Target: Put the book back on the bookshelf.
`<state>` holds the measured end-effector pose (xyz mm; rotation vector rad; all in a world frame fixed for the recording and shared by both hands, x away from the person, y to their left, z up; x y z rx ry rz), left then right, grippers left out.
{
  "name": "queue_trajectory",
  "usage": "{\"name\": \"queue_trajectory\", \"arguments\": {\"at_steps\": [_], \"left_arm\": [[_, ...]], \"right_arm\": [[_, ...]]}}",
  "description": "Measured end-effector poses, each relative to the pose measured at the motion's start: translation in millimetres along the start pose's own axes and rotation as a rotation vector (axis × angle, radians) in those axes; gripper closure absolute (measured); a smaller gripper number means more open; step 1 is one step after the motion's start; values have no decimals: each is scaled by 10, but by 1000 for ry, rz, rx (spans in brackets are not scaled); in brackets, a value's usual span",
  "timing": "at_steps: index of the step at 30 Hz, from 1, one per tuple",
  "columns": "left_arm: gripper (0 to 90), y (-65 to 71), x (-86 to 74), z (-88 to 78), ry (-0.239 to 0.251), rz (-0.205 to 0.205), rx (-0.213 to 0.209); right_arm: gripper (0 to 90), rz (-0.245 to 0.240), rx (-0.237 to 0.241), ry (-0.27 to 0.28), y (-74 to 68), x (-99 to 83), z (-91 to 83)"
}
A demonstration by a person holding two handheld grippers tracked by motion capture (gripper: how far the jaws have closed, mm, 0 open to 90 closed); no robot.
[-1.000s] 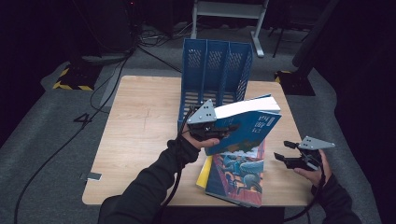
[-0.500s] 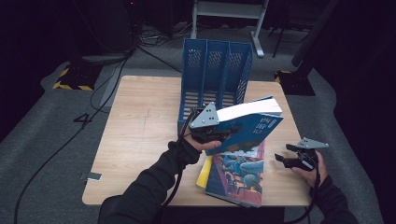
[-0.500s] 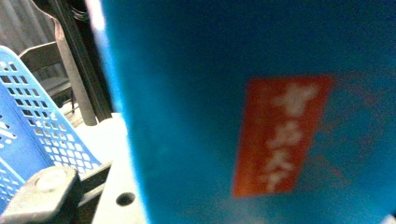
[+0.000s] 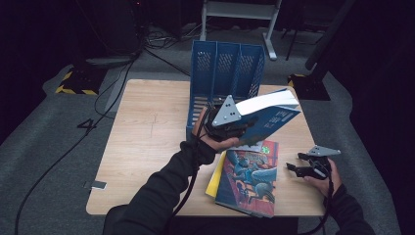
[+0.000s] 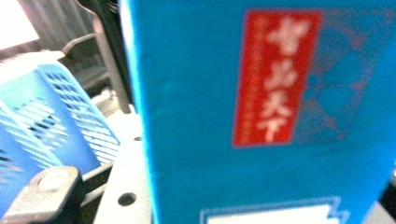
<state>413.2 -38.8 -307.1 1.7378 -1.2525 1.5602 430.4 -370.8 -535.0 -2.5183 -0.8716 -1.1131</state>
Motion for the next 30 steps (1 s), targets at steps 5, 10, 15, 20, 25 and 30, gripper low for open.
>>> {"name": "queue_trajectory", "arguments": {"at_steps": [5, 10, 15, 20, 25, 30], "left_arm": [[618, -232, 251, -260, 43, 6, 74], [619, -508, 302, -426, 24, 13, 178], [619, -836, 209, -579, 20, -40, 268], [619, -996, 93, -635, -14, -51, 328], [619, -1132, 4, -708, -7, -87, 361], [618, -1250, -71, -741, -11, -114, 400]], "right_arm": [[263, 5, 2, 2, 5, -2, 2], [263, 6, 3, 4, 5, -2, 4], [261, 10, 2, 6, 5, -3, 6], [270, 6, -6, 8, -3, 2, 7], [270, 9, 1, 9, 2, -1, 9], [276, 9, 3, 8, -1, -2, 7]]}}
Point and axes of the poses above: each handheld gripper's, and its own axes: z roughly forward along the jaws, x roughly out of its top, y roughly to its right, the point moved 5 cm from there along z, roughly forward along the jaws, and after that the axes turned 1 degree about x, right-handed, at the moved point
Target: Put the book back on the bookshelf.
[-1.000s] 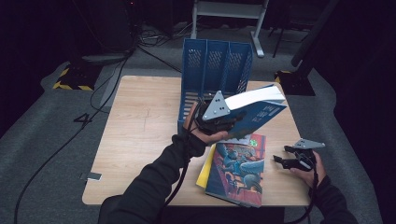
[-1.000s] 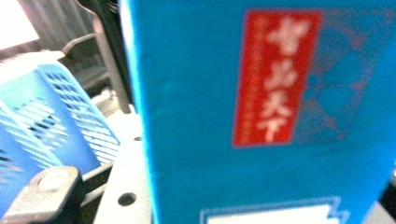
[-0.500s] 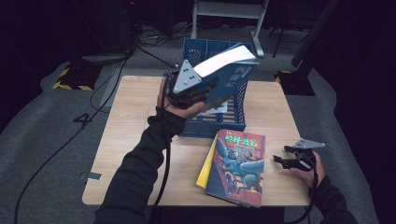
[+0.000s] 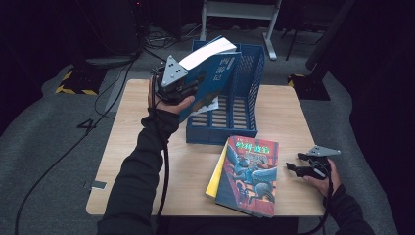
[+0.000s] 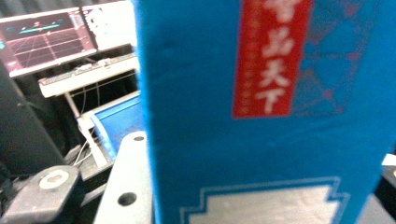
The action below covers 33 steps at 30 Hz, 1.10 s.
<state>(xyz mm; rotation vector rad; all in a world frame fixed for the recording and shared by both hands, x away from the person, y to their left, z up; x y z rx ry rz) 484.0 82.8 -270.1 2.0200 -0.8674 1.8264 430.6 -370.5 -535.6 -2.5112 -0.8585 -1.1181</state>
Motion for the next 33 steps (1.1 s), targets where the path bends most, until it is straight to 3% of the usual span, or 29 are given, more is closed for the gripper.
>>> {"name": "queue_trajectory", "arguments": {"at_steps": [6, 18, 26, 33], "left_arm": [[618, -149, -132, 86, -25, -45, 35], [617, -244, -256, 303, -56, -103, 75], [616, -301, -294, 398, -80, -108, 105], [616, -335, -350, 513, -84, -148, 117]], "right_arm": [[277, 0, 3, 0, 0, 1, 2], [285, 0, 6, 0, -4, 1, 0], [286, -5, 13, 1, -14, 2, 0], [286, -9, 15, 2, -18, 5, 4]]}}
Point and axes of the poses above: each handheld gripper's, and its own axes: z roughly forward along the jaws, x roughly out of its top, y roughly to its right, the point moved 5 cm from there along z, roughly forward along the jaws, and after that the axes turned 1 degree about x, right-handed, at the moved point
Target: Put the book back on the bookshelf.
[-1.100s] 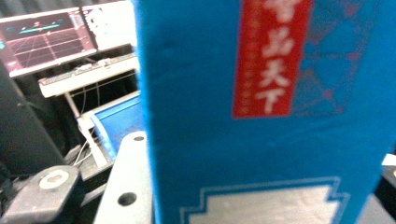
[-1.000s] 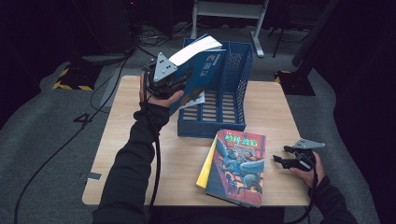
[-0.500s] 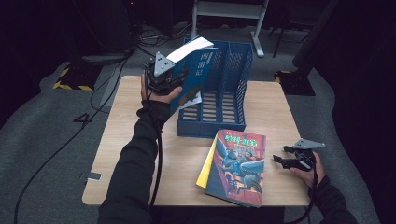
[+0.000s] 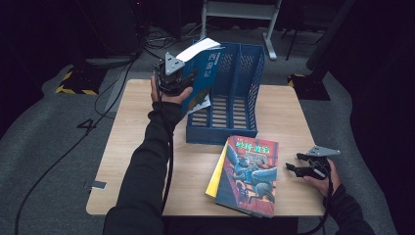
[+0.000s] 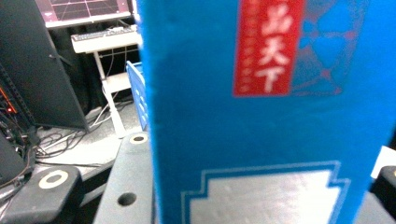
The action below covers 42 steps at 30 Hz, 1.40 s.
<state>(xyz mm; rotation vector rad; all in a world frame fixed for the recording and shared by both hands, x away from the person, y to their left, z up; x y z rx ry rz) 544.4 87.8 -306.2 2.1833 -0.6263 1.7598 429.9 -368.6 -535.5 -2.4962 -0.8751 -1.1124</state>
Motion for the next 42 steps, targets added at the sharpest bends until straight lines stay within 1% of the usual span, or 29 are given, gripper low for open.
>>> {"name": "queue_trajectory", "arguments": {"at_steps": [3, 6, 9, 13, 15, 16, 19, 24, 26, 28, 29, 31, 33, 34, 37, 38, 39, 40, 41, 42], "left_arm": [[616, -14, -20, 53, 1, -30, 13], [616, -48, -35, 99, 5, -70, 43], [616, -61, -30, 141, 7, -87, 59], [616, -63, -7, 183, 0, -87, 78], [615, -62, 30, 211, -8, -75, 91], [615, -66, 42, 214, -7, -75, 89], [615, -75, 60, 227, -9, -71, 99], [612, -146, 77, 265, -24, -72, 125], [610, -177, 72, 259, -27, -69, 135], [609, -196, 71, 246, -26, -73, 141], [609, -203, 76, 237, -26, -70, 156], [609, -201, 79, 237, -25, -71, 153], [610, -146, 84, 262, -22, -64, 157], [611, -146, 84, 262, -22, -64, 157], [612, -77, 84, 323, -27, -50, 166], [612, -63, 78, 346, -27, -51, 167], [612, -50, 65, 390, -30, -66, 174], [613, -50, 65, 390, -30, -66, 174], [613, -51, 57, 417, -26, -85, 176], [613, -51, 54, 430, -26, -92, 178]], "right_arm": [[307, -2, 8, -1, -8, 0, -3], [306, -7, 11, 0, -18, 2, -1], [304, -6, 13, 1, -18, 2, -1], [301, -8, 14, 1, -20, 3, 1], [301, -11, 16, -1, -27, 3, 0], [300, -11, 18, -1, -29, 3, 1], [298, -10, 20, -1, -29, 3, 3], [297, -10, 21, 0, -35, 5, 5], [297, -10, 22, 0, -38, 4, 4], [295, -11, 26, 2, -37, 2, 5], [295, -11, 26, 2, -37, 2, 5], [295, -11, 26, 2, -37, 2, 5], [293, -11, 26, 2, -38, 1, 5], [293, -11, 26, 2, -38, 1, 5], [295, -13, 26, 0, -44, 4, 6], [295, -13, 26, 0, -44, 4, 6], [295, -15, 27, 0, -48, 4, 6], [295, -15, 27, 0, -48, 4, 6], [294, -16, 28, 1, -47, 5, 7], [294, -14, 28, 1, -47, 3, 7]]}}
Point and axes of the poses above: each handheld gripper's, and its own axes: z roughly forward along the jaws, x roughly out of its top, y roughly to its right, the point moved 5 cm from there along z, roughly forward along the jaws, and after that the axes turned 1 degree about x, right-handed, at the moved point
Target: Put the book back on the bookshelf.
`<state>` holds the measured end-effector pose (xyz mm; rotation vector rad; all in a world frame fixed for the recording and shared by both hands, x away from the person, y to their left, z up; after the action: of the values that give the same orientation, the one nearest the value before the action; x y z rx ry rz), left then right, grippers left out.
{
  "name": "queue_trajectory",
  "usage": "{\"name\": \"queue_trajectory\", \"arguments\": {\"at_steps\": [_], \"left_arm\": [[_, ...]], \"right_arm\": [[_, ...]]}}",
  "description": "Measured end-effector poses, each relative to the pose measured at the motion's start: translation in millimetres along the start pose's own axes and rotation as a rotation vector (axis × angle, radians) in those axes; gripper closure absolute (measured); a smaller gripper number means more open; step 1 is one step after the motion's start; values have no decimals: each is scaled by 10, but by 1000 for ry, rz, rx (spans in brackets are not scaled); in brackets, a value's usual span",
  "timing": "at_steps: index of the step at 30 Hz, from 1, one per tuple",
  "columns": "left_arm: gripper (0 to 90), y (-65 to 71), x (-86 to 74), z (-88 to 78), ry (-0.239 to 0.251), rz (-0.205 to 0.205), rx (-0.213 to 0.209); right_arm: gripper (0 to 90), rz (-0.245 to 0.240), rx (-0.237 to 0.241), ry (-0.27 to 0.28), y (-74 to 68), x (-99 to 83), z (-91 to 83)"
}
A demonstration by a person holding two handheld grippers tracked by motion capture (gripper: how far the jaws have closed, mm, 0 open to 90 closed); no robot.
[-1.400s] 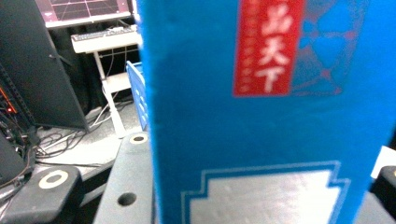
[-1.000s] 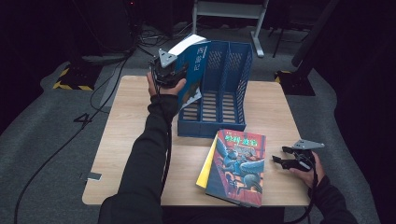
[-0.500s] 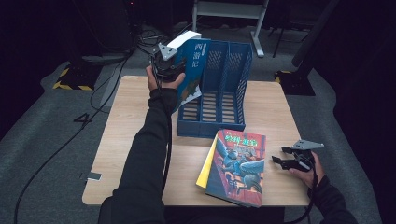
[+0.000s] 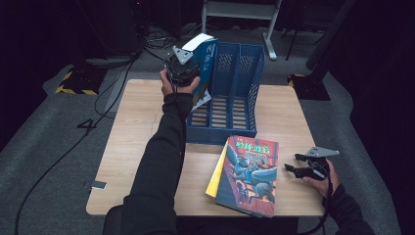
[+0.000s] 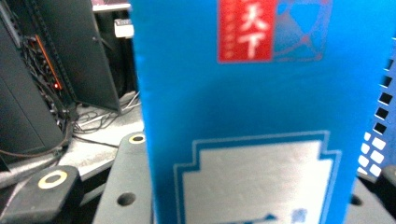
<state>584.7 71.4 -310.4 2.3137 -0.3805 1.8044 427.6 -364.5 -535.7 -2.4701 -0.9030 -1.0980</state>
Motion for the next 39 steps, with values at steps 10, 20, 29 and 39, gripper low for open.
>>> {"name": "queue_trajectory", "arguments": {"at_steps": [10, 20, 29, 39], "left_arm": [[613, 136, -36, 145, -13, -37, 31], [611, 165, -195, 325, -15, -97, 52], [607, 160, -328, 323, -39, -110, 34], [604, 155, -567, 368, -69, -127, 22]], "right_arm": [[294, -7, 8, 0, -15, 4, 5], [294, -13, 16, 0, -33, 13, 15], [294, -20, 20, -1, -47, 17, 20], [298, -21, 23, 0, -51, 18, 21]]}}
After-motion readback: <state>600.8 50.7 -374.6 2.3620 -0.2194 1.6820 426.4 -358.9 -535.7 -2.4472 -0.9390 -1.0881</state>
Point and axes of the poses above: each handheld gripper's, and its own axes: z roughly forward along the jaws, x roughly out of its top, y roughly to its right, the point moved 5 cm from there along z, roughly forward along the jaws, and after that the axes turned 1 degree about x, right-handed, at the moved point
